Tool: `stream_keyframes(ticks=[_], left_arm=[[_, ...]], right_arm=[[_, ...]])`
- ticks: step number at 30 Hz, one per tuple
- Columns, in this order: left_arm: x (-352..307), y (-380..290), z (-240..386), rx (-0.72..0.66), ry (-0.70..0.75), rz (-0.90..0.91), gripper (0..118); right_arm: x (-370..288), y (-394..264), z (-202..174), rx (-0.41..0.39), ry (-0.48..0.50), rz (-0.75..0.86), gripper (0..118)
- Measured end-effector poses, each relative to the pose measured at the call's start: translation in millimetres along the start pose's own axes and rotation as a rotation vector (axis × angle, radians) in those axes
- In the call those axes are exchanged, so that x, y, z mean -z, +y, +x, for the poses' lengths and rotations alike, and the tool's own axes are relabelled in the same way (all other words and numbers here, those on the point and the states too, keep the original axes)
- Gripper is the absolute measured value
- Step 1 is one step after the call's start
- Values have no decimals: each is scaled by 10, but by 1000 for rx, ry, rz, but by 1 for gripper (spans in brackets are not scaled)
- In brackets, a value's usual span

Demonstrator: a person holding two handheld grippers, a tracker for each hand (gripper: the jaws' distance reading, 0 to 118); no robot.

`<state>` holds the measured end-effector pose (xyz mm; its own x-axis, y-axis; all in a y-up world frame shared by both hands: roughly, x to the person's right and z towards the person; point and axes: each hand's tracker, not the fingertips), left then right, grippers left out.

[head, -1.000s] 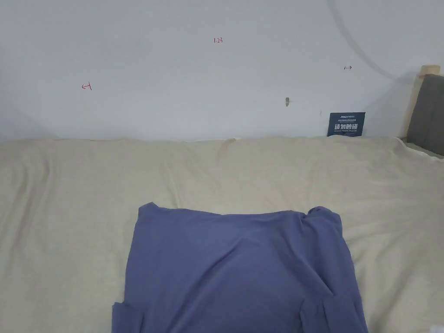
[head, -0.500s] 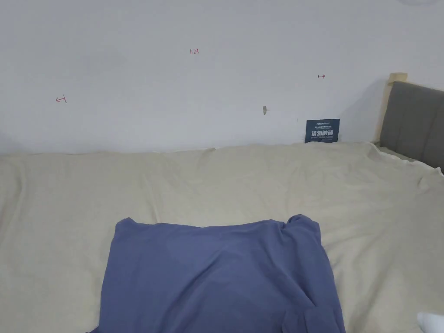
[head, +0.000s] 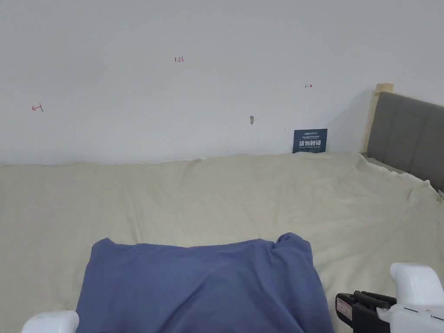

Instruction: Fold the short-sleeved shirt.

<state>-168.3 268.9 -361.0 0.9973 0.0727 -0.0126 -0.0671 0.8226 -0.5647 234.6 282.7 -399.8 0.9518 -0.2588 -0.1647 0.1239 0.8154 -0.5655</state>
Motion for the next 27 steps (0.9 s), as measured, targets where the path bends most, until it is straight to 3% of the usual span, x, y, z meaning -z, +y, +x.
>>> stream_keyframes(ticks=[5,7,14,16,17,18,19,20,24,27], left_arm=[[299,154,-37,-3,4,-14,1],[408,218,-63,-14,17,-23,0],[834,381,-101,17,44,-31,0],[907,418,-143,-7,38,-28,0],[952,427,-162,-27,37,-30,0],[986,431,-180,-29,39,-33,0],[1032,430,-190,-27,42,-38,0],[1069,425,-194,-25,53,-50,0],[1130,386,-233,-27,61,-63,0],[1134,371,-255,-22,78,-71,0]], right_arm=[[313,37,144,-1,-29,-37,0],[509,112,287,45,-39,-50,0],[1443,754,644,73,-79,-132,0],[1716,945,675,16,-78,-164,1],[1878,1034,692,8,-128,-170,14],[2020,1087,726,-13,-139,-191,47],[2187,1143,766,-2,-124,-219,67],[2331,1199,808,71,-103,-264,77],[2751,1229,999,140,-27,-361,77],[3080,1153,1122,174,-62,-429,76]])
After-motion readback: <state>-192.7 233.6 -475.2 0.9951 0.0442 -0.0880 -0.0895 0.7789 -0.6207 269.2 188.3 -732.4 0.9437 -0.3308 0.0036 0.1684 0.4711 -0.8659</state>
